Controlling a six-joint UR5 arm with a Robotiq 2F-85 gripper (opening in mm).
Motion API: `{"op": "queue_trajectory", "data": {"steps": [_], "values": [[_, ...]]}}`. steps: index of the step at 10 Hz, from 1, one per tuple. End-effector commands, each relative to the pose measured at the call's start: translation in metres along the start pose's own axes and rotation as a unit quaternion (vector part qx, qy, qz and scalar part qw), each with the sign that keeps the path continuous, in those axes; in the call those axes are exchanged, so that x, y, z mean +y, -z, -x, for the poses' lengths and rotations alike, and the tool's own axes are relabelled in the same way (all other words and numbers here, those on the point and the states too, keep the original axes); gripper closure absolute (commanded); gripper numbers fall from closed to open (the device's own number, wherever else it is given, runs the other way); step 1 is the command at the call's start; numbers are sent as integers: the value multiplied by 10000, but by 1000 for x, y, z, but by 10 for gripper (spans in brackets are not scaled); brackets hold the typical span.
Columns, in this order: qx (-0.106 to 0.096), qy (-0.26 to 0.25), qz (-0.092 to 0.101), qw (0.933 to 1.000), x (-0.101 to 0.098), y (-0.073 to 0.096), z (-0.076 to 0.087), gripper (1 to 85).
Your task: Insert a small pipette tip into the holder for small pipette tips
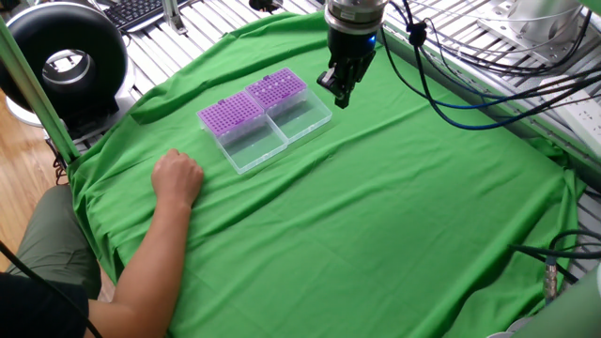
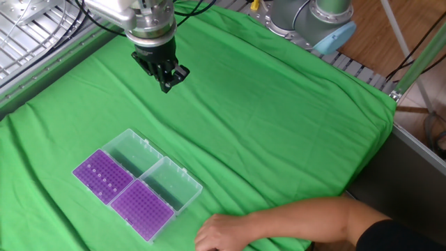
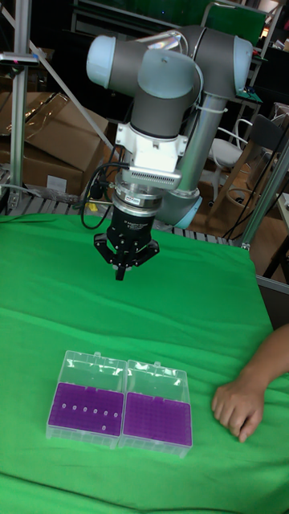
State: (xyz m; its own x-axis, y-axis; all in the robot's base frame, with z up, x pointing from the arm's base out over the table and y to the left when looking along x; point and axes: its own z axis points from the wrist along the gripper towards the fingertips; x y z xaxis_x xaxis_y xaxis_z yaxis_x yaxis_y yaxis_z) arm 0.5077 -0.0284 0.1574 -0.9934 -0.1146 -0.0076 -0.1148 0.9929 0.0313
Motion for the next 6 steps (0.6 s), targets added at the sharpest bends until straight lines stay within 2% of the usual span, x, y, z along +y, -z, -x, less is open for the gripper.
{"op": "queue_trajectory", "data": {"steps": [1, 3, 4, 5, 6], "values": [[-75, -150, 152, 9997, 7, 1, 3, 847], [-70, -301, -69, 9995, -5, 1, 3, 847], [-137, -245, -168, 9995, -10, 1, 6, 847], [-255, -20, -378, 9990, -21, 2, 12, 847], [-219, 274, -266, 9990, -15, 1, 11, 827]]}}
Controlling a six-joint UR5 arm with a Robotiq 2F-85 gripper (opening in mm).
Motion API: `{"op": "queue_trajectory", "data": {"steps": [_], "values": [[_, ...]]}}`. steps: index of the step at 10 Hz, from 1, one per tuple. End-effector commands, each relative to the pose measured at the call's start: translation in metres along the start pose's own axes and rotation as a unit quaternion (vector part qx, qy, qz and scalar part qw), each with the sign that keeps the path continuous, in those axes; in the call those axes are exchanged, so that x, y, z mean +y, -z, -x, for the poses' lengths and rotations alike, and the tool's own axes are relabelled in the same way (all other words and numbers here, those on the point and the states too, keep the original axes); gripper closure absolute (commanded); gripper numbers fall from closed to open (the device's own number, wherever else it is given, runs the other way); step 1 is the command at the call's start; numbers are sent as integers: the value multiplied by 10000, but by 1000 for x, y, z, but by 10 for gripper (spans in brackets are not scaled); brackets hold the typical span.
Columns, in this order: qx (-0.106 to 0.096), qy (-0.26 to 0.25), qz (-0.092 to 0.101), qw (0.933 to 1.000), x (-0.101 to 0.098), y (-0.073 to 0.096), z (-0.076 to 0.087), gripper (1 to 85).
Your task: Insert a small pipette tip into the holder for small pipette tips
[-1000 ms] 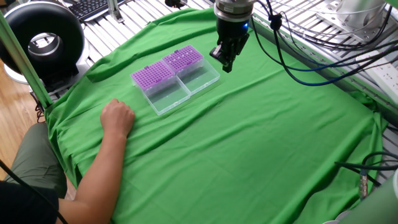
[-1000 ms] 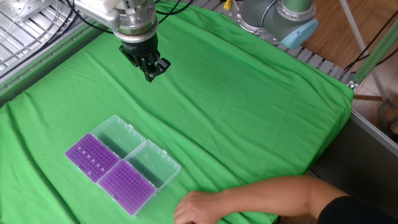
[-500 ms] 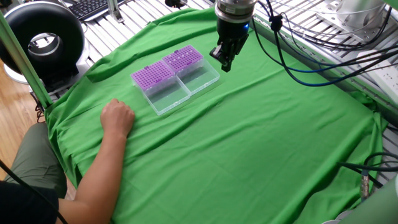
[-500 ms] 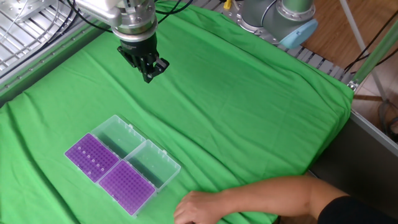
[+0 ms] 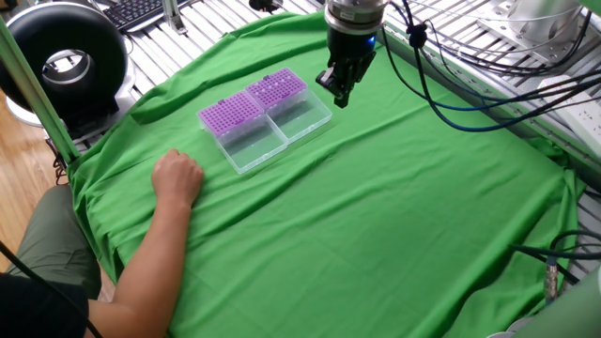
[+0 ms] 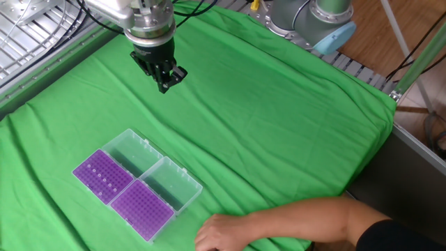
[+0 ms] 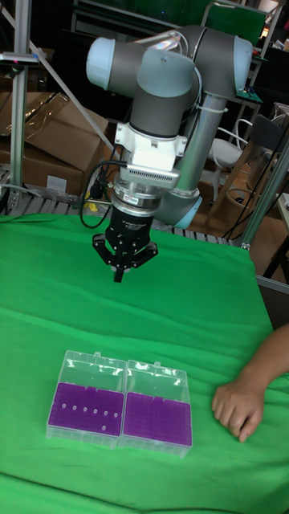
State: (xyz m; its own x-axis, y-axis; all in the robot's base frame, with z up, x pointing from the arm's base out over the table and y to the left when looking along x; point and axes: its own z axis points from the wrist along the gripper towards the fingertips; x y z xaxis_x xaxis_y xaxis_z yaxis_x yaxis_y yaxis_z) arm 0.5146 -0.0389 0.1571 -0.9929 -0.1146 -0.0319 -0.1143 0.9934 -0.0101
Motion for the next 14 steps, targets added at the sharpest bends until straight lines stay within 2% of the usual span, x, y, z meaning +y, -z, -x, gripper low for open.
{"op": "queue_trajectory", "data": {"steps": [1, 2, 4, 5, 6, 7, 8, 9, 10, 11, 12, 13, 14], "values": [[116, 678, 135, 9975, 6, 1, -7, 657], [25, 727, 282, 9969, 10, -10, 13, 663], [4, 812, 263, 9964, 12, -28, 36, 663], [-10, 845, 135, 9963, 11, -33, 51, 673], [-7, 808, 120, 9967, 14, -33, 57, 690], [11, 785, 108, 9969, 16, -28, 54, 690], [114, 592, 235, 9979, 34, -18, 38, 673], [140, 208, 365, 9990, 41, -17, 37, 680], [145, -168, 336, 9992, 40, -17, 37, 700], [136, -433, 124, 9989, 29, -18, 38, 763], [-23, -573, -49, 9983, 19, -18, 46, 803], [-205, -607, -97, 9979, 16, -18, 55, 847], [-241, -446, -95, 9987, 17, -18, 57, 847]]}}
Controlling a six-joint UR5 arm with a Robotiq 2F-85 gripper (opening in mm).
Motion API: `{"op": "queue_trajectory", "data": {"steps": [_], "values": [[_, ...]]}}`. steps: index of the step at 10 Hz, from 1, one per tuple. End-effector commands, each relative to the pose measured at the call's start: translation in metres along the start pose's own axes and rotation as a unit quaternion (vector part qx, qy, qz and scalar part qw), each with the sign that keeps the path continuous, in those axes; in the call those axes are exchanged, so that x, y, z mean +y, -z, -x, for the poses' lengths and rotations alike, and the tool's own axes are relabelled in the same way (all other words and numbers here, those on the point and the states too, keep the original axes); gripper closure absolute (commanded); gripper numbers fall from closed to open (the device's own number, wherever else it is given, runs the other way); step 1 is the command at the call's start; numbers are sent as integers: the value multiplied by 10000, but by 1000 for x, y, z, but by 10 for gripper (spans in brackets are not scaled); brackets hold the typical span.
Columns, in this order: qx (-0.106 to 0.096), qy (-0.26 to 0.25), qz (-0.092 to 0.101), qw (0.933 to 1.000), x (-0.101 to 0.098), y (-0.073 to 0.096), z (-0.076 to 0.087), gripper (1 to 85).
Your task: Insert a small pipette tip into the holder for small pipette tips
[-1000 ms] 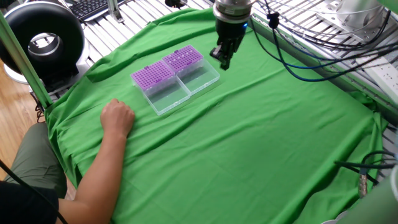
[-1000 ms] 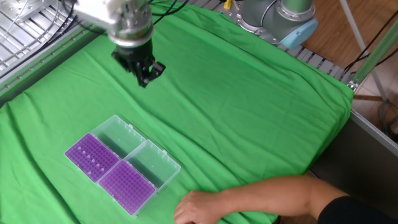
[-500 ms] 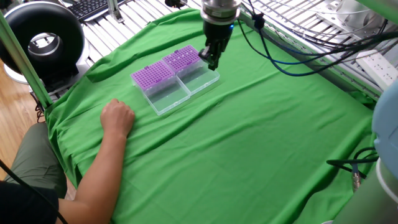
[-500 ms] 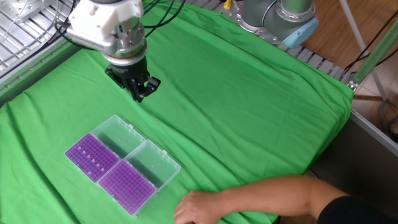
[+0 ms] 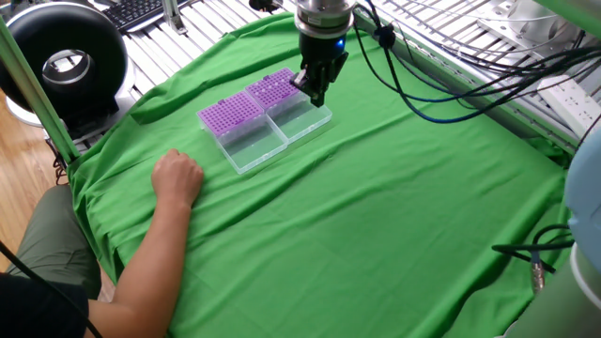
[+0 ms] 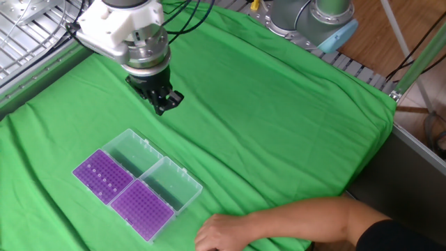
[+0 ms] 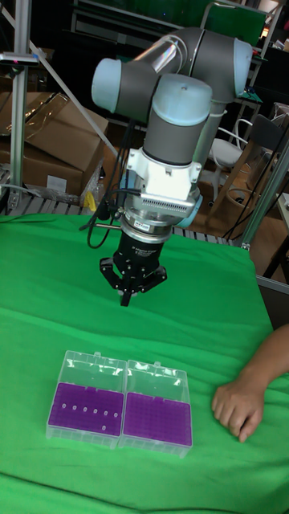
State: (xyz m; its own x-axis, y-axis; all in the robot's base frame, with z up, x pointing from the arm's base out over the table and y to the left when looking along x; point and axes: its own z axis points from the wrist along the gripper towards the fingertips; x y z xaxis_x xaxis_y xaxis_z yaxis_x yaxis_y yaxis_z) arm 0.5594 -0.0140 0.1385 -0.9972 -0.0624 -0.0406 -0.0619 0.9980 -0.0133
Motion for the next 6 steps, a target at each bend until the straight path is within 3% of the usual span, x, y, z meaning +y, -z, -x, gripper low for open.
{"op": "queue_trajectory", "data": {"steps": [1, 2, 3, 4, 6], "values": [[-184, 53, 69, 9998, 5, 2, 10, 847], [-120, 403, 269, 9988, 15, 2, 6, 847], [32, 892, 427, 9951, 3, 1, 11, 823], [146, 1299, 453, 9904, -19, -4, 20, 743], [80, 1804, 518, 9822, -44, -25, 44, 650]]}}
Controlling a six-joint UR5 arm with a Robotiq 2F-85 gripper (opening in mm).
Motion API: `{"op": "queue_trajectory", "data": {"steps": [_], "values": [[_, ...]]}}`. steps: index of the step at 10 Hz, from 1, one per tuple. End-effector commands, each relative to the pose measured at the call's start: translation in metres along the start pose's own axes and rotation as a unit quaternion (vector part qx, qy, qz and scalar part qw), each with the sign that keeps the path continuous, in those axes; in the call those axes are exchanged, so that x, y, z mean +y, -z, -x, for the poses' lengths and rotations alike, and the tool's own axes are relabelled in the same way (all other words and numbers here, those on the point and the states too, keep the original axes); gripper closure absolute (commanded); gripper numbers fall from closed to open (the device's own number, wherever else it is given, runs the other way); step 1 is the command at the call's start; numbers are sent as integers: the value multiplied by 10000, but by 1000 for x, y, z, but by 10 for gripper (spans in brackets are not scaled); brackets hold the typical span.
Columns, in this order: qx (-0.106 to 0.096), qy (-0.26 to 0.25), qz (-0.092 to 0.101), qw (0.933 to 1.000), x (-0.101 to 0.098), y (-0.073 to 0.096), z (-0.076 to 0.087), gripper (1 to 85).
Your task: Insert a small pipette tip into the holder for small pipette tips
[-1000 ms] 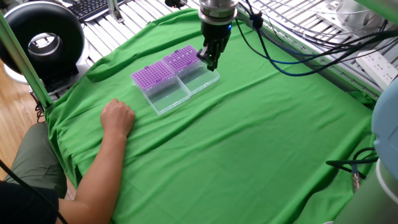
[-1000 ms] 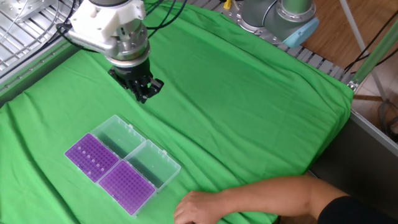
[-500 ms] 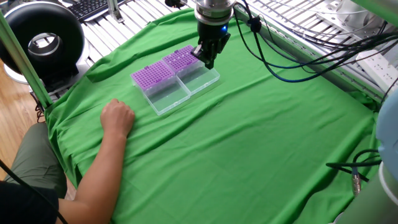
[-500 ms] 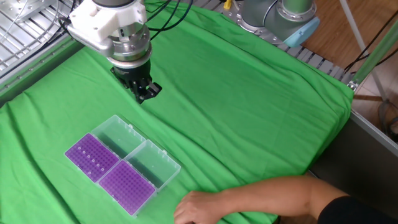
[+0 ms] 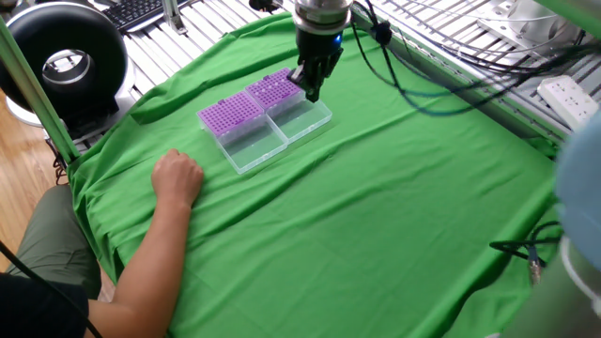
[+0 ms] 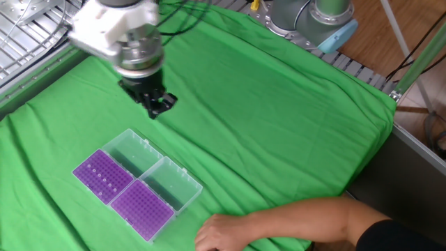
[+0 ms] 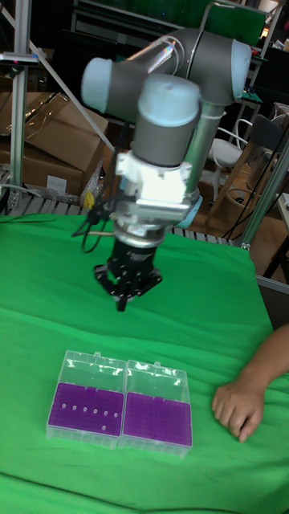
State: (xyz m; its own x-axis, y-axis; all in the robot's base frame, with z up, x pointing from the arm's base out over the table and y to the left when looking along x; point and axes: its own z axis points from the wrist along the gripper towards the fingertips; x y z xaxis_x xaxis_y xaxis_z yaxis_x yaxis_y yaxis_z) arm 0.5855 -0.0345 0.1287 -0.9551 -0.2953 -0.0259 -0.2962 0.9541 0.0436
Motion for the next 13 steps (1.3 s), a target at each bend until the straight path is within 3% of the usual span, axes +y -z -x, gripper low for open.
{"op": "queue_trajectory", "data": {"steps": [1, 2, 3, 5, 8, 9, 10, 13], "values": [[-64, 668, 237, 9975, -38, -16, 24, 653], [-68, 677, 120, 9976, -51, -17, 28, 690], [-103, 470, 84, 9988, -50, -16, 30, 737], [31, -43, 99, 9999, -42, -12, 20, 727], [-80, -696, 204, 9973, -37, -12, 26, 683], [-88, -543, 225, 9982, -36, -12, 26, 683], [-120, -403, 41, 9991, -46, -12, 28, 717], [-218, 110, 19, 9997, -93, -28, 72, 693]]}}
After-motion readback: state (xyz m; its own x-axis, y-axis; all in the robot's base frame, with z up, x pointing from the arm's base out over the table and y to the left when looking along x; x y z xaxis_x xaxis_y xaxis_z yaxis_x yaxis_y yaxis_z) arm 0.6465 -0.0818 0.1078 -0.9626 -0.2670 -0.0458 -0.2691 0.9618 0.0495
